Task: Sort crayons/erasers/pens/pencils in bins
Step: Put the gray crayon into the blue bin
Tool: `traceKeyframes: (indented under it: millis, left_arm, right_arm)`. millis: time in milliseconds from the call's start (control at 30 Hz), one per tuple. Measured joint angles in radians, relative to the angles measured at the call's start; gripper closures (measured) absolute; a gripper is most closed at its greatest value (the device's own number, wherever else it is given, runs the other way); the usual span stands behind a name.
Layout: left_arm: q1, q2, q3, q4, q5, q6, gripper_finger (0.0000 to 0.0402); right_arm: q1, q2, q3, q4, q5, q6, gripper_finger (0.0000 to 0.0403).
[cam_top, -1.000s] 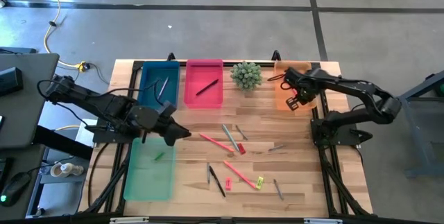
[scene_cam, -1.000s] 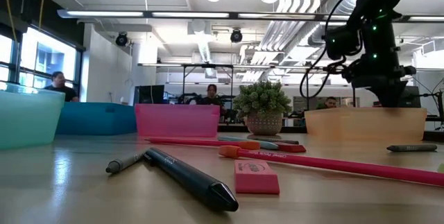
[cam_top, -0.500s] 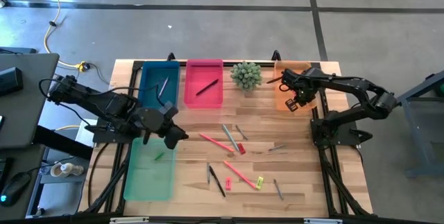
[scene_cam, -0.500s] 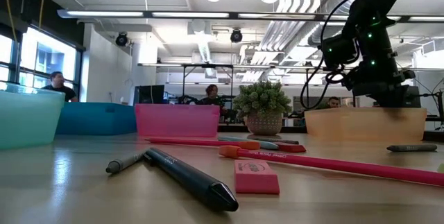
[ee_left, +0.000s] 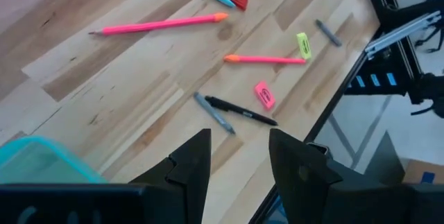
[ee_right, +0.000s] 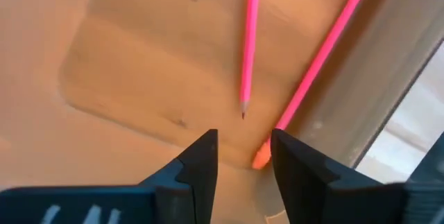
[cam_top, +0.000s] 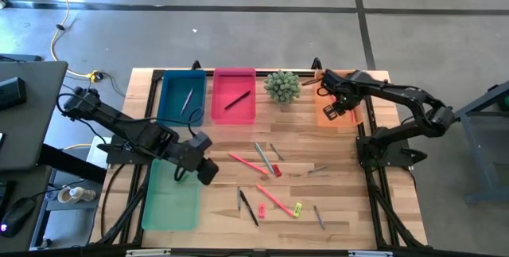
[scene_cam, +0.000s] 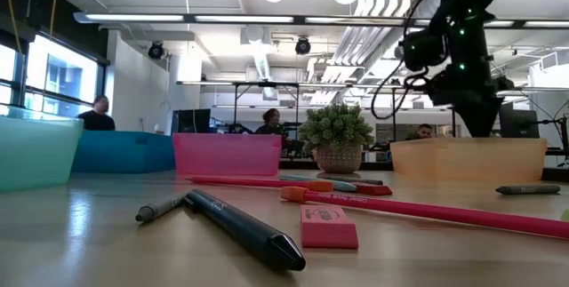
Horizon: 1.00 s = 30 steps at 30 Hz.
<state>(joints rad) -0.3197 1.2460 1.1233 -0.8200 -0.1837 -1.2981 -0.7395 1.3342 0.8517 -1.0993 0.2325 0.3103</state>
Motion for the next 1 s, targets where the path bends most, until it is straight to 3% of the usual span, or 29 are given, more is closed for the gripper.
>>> traceKeyframes:
  millis: [233,533,767,1000]
  left_arm:
    - [-0.004,0.002,0.015,-0.007,0.018,-0.056,0.0268]
    - [-0.005,0.043,0.179,-0.121,-0.015,-0.108,0.0268]
    - [-0.021,0.165,0.269,-0.300,-0.031,-0.192,0.0268]
    - [-0.044,0.307,0.274,-0.297,-0.030,-0.295,0.0268]
  right_arm:
    - [0.000,-0.001,0.131,-0.091,0.016,-0.012,0.0279]
    - [0.000,-0.002,0.295,-0.138,0.056,-0.076,0.0279]
    - [0.000,-0.014,0.360,-0.130,0.098,-0.114,0.0279]
    - [0.000,-0.027,0.360,-0.128,0.101,-0.158,0.0279]
